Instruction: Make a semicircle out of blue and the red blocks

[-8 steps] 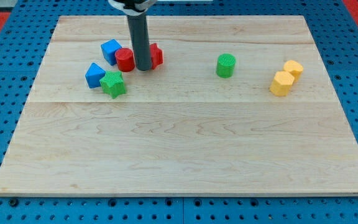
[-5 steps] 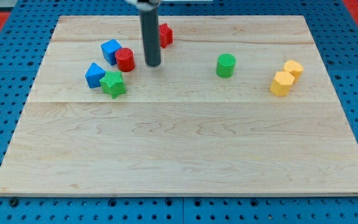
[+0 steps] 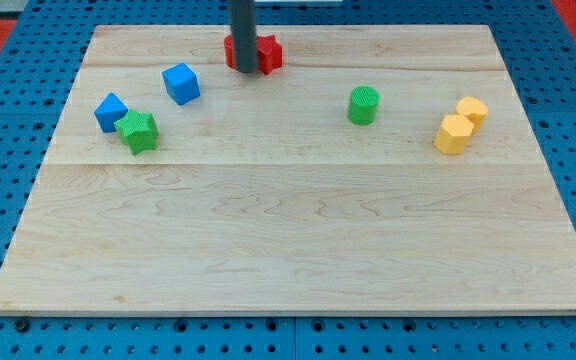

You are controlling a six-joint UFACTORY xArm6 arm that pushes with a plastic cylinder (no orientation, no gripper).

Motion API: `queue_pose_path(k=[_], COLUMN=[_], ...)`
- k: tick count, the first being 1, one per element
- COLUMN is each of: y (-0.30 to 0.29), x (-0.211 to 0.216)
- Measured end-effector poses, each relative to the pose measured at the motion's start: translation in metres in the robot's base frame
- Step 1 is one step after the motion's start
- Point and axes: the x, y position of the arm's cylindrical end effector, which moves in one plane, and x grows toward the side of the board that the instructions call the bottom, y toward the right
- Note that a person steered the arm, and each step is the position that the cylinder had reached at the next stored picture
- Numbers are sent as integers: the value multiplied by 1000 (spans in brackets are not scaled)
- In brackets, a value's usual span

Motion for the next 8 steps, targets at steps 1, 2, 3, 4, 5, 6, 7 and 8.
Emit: queue_pose_path(k=[1, 2, 3, 4, 5, 6, 7, 8], y=[-88, -74, -20, 60, 120, 164, 201, 258], x=[-4, -45, -40, -31, -24, -23, -9, 37])
